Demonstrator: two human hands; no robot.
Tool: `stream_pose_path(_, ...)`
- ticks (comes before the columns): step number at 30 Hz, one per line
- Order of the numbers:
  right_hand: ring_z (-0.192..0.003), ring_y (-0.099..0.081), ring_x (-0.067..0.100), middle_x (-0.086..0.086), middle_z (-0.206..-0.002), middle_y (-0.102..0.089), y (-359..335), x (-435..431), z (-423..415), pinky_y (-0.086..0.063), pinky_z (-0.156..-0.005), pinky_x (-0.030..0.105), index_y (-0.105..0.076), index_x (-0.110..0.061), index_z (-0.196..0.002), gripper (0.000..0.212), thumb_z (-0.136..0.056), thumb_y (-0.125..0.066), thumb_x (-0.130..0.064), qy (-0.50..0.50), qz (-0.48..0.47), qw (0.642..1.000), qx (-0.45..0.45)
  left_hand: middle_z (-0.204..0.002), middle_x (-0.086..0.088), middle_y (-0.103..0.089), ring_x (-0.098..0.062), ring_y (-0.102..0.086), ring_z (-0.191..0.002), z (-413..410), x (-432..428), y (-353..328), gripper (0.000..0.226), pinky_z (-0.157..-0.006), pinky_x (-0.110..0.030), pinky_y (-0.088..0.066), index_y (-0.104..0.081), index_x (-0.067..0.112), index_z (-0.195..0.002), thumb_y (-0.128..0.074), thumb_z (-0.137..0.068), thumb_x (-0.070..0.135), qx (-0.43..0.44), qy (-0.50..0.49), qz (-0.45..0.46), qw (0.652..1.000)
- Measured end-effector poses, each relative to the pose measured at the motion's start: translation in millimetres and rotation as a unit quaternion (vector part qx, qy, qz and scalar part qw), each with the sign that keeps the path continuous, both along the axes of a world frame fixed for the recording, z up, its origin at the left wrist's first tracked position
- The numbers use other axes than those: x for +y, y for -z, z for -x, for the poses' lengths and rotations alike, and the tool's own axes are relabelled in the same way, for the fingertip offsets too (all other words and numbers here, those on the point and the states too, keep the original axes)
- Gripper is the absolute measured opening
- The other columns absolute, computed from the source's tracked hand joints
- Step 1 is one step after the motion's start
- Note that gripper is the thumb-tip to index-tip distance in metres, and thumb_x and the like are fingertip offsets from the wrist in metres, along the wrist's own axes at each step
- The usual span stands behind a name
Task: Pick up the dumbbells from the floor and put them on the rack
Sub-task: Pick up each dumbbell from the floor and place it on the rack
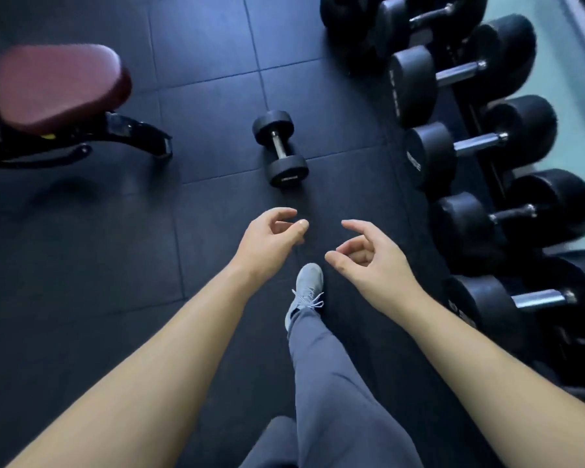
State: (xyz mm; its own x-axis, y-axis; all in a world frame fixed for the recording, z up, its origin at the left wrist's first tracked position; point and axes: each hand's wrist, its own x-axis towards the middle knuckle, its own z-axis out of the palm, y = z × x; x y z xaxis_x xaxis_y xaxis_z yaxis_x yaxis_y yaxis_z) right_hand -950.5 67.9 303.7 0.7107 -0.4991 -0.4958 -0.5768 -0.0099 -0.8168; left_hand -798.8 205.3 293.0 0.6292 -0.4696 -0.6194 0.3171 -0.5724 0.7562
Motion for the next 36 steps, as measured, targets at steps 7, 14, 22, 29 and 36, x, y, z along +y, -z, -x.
stream_pose_path(7,-0.089,-0.072,0.009,-0.005,-0.104,-0.074,103.8,-69.3,-190.7,-0.054,-0.087,0.024,-0.054,-0.036,-0.142,0.060,-0.088,-0.079,-0.038,-0.047,-0.002,0.998,0.033,-0.108,0.001,-0.079,-0.014,-0.078,-0.098,-175.8,-51.7,92.5,0.044,-0.103,-0.049,-0.058,-0.065,0.025,-0.122,-0.067,-0.084,0.047,0.001,-0.046,-0.012,0.999)
stream_pose_path(14,-0.096,-0.071,0.012,-0.004,-0.108,-0.070,228.4,-117.5,-334.3,-0.054,-0.091,0.027,-0.050,-0.036,-0.146,0.064,-0.088,-0.078,-0.041,-0.087,0.006,0.993,0.086,-0.108,0.000,-0.076,-0.020,-0.077,-0.100,-309.2,-87.3,228.0,0.049,-0.104,-0.051,-0.056,-0.061,0.022,-0.132,-0.069,-0.089,0.044,0.041,-0.035,-0.042,0.998)
stream_pose_path(22,-0.098,-0.069,0.006,-0.006,-0.111,-0.069,399.1,-172.9,-449.8,-0.055,-0.094,0.030,-0.046,-0.039,-0.150,0.071,-0.087,-0.080,-0.041,-0.094,0.031,0.986,0.135,-0.115,0.003,-0.072,-0.021,-0.071,-0.114,-427.5,-138.3,397.9,0.070,-0.107,-0.049,-0.054,-0.055,0.028,-0.142,-0.069,-0.079,0.056,0.057,0.014,-0.059,0.997)
stream_pose_path(29,-0.104,-0.069,0.011,-0.006,-0.117,-0.065,547.2,-215.6,-486.3,-0.056,-0.093,0.032,-0.029,-0.041,-0.159,0.091,-0.085,-0.082,-0.043,-0.158,0.017,0.973,0.166,-0.146,-0.001,-0.063,-0.019,-0.061,-0.133,-445.4,-185.9,548.8,0.098,-0.115,-0.042,-0.048,-0.050,0.018,-0.151,-0.070,-0.068,0.066,0.058,0.042,-0.062,0.996)
stream_pose_path(36,-0.097,-0.076,0.022,0.009,-0.111,-0.073,623.1,-234.2,-492.4,-0.059,-0.099,0.042,-0.021,-0.035,-0.162,0.123,-0.060,-0.087,-0.051,-0.240,-0.053,0.955,0.164,-0.115,-0.015,-0.072,-0.023,-0.072,-0.102,-451.2,-225.0,609.5,0.062,-0.088,-0.029,-0.063,-0.060,-0.007,-0.129,-0.086,-0.075,0.008,0.136,-0.040,0.059,0.988)
